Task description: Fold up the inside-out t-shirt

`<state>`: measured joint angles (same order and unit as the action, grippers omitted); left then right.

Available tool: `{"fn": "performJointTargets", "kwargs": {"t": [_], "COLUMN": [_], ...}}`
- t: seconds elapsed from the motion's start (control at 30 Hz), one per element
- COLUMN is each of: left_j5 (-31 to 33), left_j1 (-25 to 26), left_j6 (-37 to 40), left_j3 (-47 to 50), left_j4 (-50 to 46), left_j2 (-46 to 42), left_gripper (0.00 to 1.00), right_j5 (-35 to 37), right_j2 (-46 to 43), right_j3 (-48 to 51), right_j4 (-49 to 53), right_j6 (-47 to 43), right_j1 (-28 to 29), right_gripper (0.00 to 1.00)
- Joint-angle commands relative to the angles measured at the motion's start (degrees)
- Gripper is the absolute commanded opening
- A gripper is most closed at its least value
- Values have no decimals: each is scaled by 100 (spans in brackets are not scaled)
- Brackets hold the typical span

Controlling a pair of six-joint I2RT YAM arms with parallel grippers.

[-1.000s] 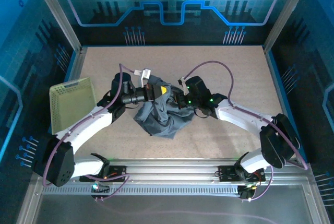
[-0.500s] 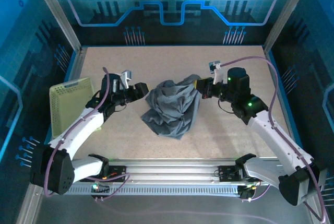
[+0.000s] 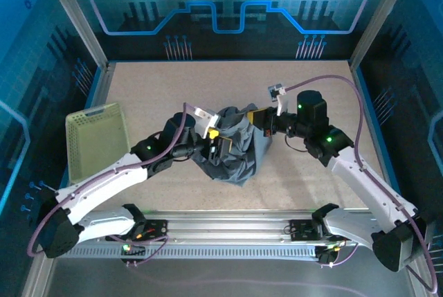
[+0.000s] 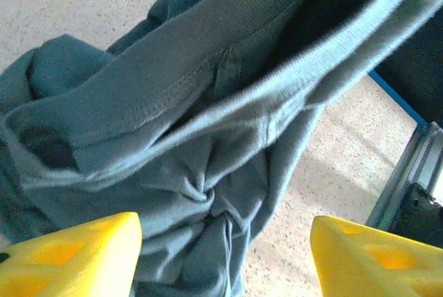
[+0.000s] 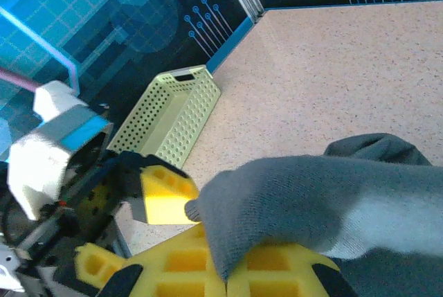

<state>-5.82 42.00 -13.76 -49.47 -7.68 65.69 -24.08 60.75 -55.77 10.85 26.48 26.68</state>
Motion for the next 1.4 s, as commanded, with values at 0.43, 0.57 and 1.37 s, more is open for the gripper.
{"fn": "performJointTargets", "kwargs": {"t": [0.43,0.57,1.37], "left_j5": [-1070,-1387,-1490], "left_j1": [99,85,-872], "left_j6": [894,951,-612], "left_j3": [-80,-212,-740], "left_j4": [2112,2040,1299], "left_j2": [655,841,264], "left_gripper": [65,55,0], "right_j5": [-141,-184,2192], "right_j2": [-11,-12,1216], "right_j3": [-354,-390,-1519], "right_j4": [295,303,1869], "right_j6": [-274,-270,-323], "right_j1": [352,373,-191], "right_gripper": [0,0,55]}}
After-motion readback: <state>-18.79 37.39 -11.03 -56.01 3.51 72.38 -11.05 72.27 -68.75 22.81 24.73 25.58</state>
